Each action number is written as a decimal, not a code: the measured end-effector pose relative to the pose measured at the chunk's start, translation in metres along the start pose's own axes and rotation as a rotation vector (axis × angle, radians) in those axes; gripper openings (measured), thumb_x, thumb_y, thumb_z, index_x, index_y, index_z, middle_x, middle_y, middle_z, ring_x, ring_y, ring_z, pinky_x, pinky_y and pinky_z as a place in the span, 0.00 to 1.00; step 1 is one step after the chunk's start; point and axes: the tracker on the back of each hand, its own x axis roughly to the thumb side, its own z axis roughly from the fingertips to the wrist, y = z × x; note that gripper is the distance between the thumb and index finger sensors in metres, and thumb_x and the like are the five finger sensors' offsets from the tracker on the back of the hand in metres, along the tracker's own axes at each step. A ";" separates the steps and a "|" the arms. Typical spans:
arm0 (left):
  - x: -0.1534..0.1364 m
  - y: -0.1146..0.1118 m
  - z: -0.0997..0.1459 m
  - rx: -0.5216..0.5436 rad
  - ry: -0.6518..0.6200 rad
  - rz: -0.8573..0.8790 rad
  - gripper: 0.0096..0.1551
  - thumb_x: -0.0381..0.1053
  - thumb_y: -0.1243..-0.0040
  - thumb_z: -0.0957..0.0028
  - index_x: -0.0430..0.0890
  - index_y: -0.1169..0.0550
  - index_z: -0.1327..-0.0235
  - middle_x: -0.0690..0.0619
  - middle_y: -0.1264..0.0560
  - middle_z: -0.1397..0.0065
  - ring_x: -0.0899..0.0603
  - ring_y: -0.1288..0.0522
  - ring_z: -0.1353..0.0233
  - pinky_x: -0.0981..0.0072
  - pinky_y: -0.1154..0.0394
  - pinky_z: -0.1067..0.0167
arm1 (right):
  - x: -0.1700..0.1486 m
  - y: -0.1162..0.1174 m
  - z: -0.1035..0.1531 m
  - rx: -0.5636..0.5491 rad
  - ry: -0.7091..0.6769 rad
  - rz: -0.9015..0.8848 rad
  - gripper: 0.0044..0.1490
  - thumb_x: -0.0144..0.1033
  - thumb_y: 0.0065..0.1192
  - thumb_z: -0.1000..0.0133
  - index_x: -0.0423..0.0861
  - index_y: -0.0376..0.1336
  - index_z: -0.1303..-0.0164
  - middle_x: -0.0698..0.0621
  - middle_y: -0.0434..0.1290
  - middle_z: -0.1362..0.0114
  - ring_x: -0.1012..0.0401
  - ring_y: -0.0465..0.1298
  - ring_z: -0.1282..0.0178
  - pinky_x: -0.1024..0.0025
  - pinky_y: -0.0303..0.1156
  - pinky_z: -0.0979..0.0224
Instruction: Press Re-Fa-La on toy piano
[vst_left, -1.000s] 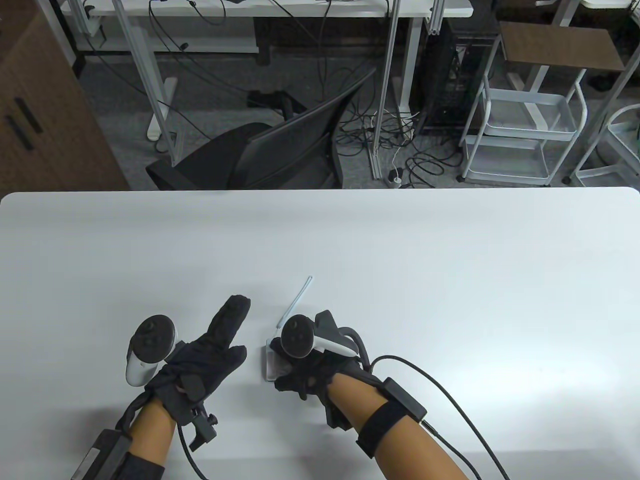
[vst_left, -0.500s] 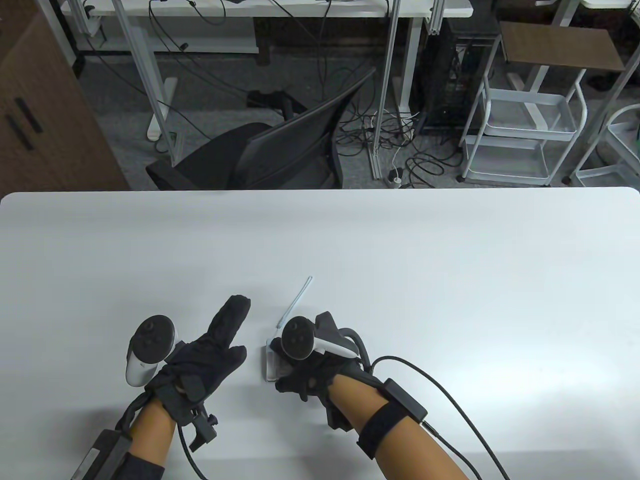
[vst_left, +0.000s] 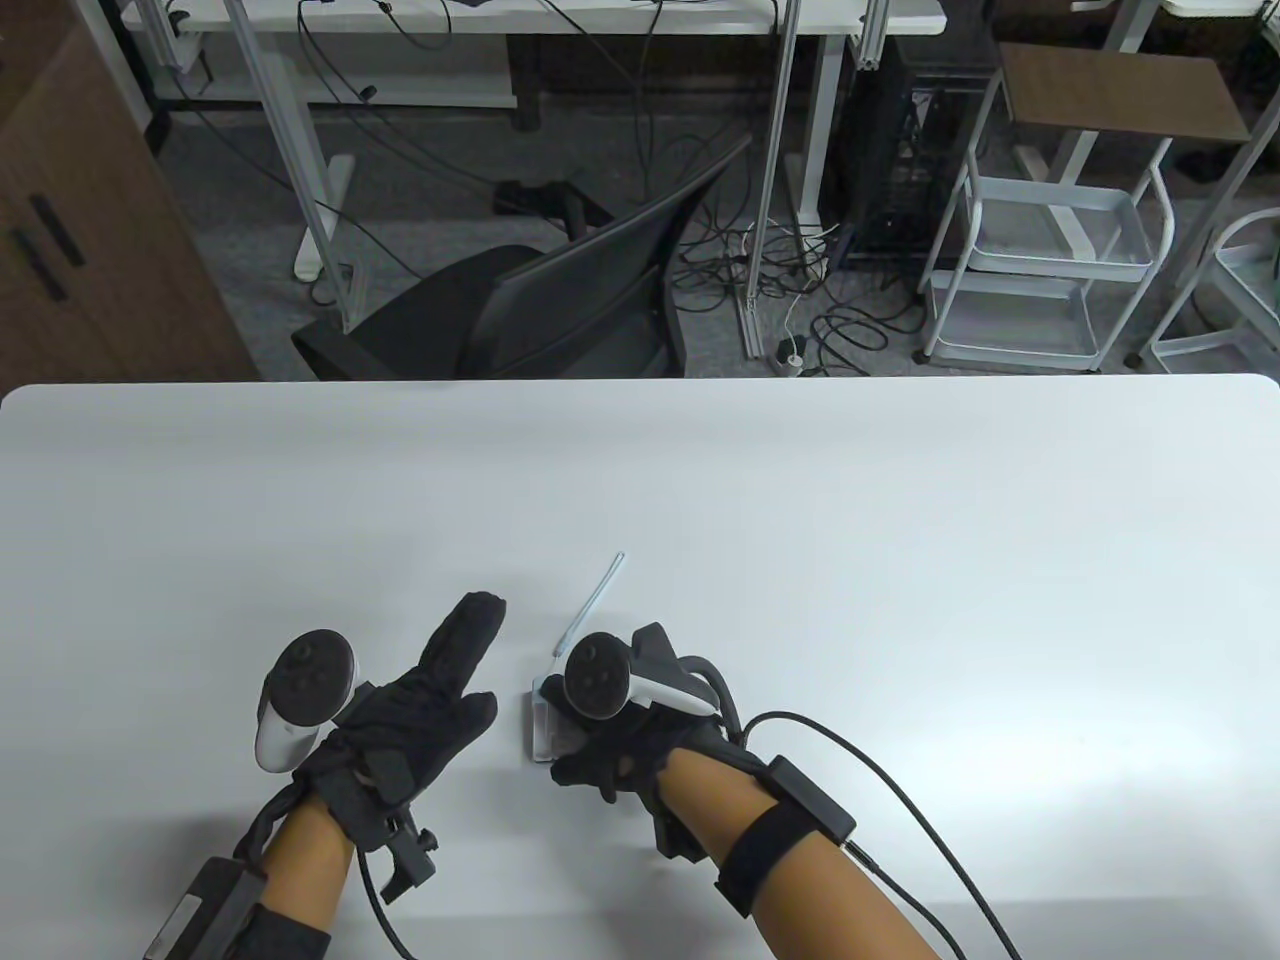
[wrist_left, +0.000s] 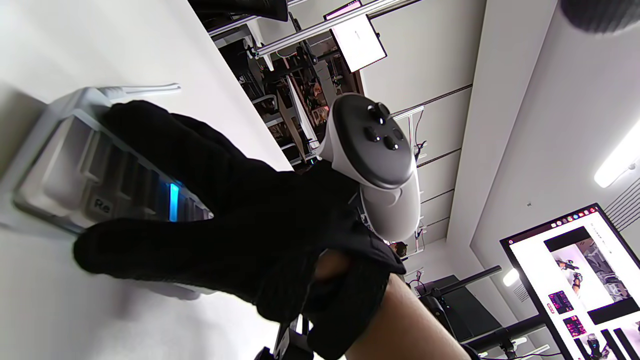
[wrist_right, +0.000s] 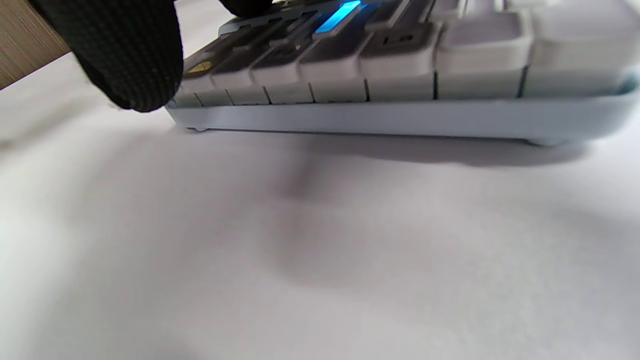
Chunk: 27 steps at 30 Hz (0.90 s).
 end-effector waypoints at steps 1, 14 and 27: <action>0.000 0.000 0.000 0.001 0.000 0.000 0.56 0.83 0.51 0.48 0.59 0.57 0.17 0.50 0.68 0.15 0.33 0.72 0.16 0.26 0.69 0.35 | 0.000 0.000 0.000 -0.002 -0.004 0.000 0.55 0.61 0.76 0.50 0.59 0.47 0.20 0.48 0.42 0.15 0.39 0.44 0.14 0.31 0.39 0.23; 0.001 0.001 0.000 0.012 -0.007 0.008 0.56 0.82 0.50 0.48 0.59 0.57 0.17 0.50 0.68 0.15 0.34 0.72 0.16 0.26 0.69 0.35 | -0.025 -0.066 0.059 -0.246 -0.144 -0.350 0.59 0.64 0.73 0.49 0.59 0.40 0.19 0.47 0.39 0.15 0.39 0.42 0.13 0.32 0.38 0.23; 0.001 0.001 0.001 0.024 -0.022 0.029 0.56 0.83 0.50 0.48 0.60 0.58 0.17 0.50 0.68 0.15 0.34 0.73 0.16 0.26 0.69 0.35 | -0.074 -0.077 0.140 -0.445 -0.229 -0.654 0.64 0.69 0.70 0.49 0.59 0.33 0.20 0.48 0.33 0.15 0.39 0.36 0.13 0.33 0.34 0.24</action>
